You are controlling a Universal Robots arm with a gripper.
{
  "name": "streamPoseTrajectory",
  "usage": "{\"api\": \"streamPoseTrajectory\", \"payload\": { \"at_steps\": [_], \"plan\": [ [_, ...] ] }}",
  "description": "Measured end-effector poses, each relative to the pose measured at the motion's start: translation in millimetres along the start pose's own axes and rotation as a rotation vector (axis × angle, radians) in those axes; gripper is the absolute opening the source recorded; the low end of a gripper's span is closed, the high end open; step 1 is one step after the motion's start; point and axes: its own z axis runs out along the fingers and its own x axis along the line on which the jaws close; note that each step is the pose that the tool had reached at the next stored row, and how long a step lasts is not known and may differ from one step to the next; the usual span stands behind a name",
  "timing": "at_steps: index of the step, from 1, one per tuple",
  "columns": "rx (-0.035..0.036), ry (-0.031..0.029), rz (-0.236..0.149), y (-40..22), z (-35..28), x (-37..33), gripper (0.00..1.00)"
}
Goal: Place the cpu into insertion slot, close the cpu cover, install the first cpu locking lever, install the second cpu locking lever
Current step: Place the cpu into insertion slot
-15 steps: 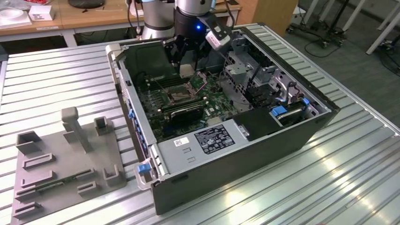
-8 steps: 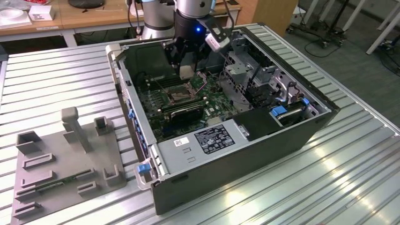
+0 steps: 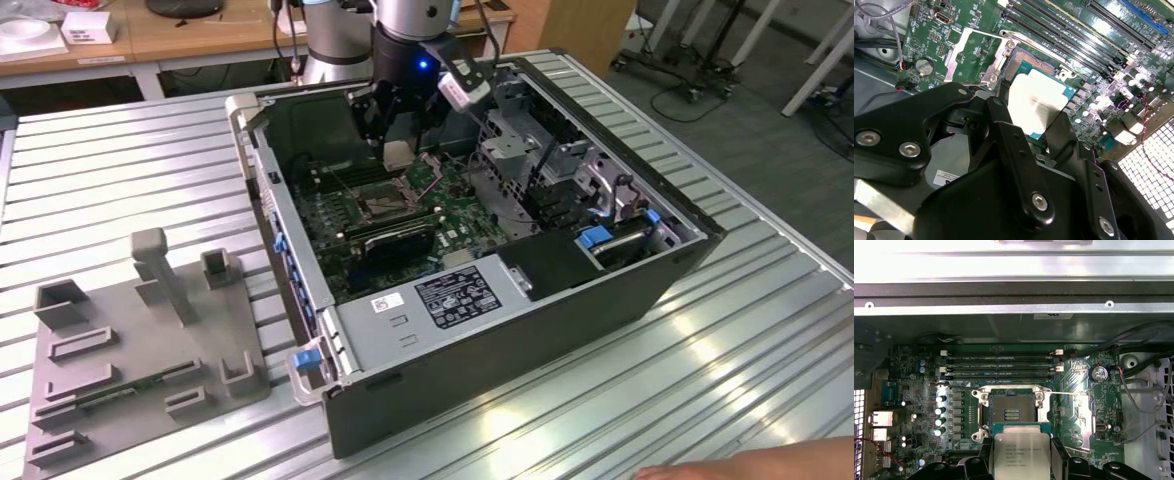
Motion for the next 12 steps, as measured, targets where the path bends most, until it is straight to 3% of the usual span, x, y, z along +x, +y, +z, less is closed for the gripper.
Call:
{"api": "streamPoseTrajectory", "payload": {
  "at_steps": [12],
  "plan": [
    [-0.0001,-0.0014,0.016,0.0,0.2,0.0,0.54]
  ]
}}
